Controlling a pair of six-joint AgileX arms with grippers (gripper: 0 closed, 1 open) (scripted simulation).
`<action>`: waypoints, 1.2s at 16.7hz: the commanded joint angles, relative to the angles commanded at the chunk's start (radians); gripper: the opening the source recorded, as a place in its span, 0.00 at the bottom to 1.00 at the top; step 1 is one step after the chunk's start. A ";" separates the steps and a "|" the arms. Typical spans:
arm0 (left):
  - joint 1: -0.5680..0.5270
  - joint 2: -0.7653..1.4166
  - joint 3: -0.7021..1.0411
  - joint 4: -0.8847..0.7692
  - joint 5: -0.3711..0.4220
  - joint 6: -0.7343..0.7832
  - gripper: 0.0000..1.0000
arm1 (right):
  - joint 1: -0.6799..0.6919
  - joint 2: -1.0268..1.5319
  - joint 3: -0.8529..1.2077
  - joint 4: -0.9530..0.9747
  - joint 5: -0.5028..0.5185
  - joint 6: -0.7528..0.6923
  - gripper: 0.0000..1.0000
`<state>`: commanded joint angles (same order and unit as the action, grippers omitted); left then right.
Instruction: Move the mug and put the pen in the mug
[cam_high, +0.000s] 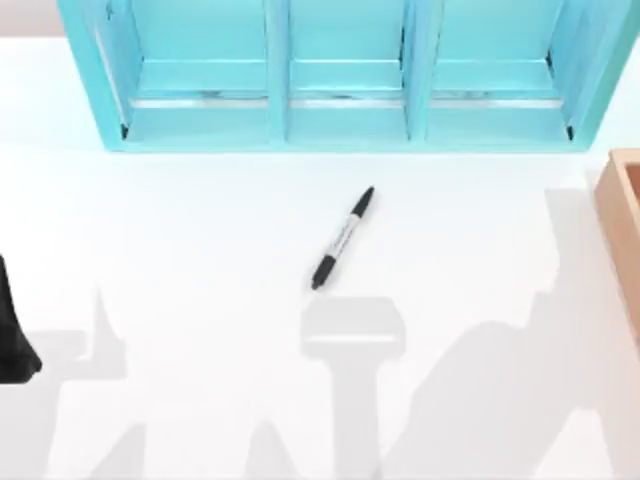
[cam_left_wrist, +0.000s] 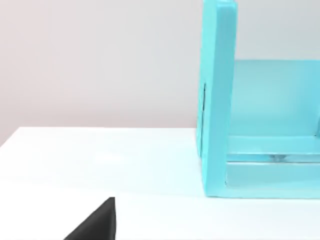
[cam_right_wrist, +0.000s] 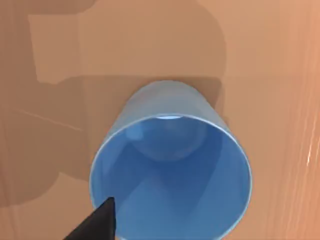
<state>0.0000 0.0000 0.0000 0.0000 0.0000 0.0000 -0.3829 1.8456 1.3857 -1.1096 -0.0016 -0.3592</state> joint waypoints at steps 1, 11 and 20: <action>0.000 0.000 0.000 0.000 0.000 0.000 1.00 | 0.000 0.010 -0.031 0.041 0.000 0.001 1.00; 0.000 0.000 0.000 0.000 0.000 0.000 1.00 | 0.000 0.051 -0.156 0.208 0.000 0.001 0.92; 0.000 0.000 0.000 0.000 0.000 0.000 1.00 | 0.000 0.051 -0.156 0.208 0.000 0.001 0.25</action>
<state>0.0000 0.0000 0.0000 0.0000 0.0000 0.0000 -0.3826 1.8967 1.2294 -0.9013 -0.0013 -0.3582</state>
